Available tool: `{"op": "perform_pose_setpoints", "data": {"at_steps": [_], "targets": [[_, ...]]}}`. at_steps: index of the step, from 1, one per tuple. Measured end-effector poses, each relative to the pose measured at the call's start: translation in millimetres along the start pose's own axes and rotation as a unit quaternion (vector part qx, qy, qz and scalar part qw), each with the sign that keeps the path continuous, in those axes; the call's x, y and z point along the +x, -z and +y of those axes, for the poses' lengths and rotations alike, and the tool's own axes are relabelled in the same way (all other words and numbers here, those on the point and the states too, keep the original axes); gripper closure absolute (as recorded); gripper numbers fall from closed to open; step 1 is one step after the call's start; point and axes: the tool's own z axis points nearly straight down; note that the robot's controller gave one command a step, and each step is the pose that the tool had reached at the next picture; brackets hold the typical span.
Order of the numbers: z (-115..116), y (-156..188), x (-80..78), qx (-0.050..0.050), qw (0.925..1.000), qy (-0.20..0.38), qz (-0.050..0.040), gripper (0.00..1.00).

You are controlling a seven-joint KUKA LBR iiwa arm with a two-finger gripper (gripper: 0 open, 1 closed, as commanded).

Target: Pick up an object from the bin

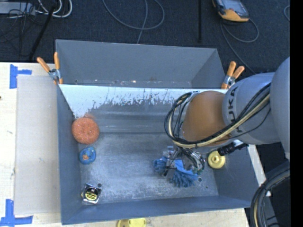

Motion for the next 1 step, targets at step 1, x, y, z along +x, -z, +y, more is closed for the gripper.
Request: {"op": "perform_pose_setpoints", "data": {"at_steps": [1], "targets": [[-0.1, 0.0, 0.0, 0.000, 1.0000, 0.000, 0.0000, 1.00]]}}
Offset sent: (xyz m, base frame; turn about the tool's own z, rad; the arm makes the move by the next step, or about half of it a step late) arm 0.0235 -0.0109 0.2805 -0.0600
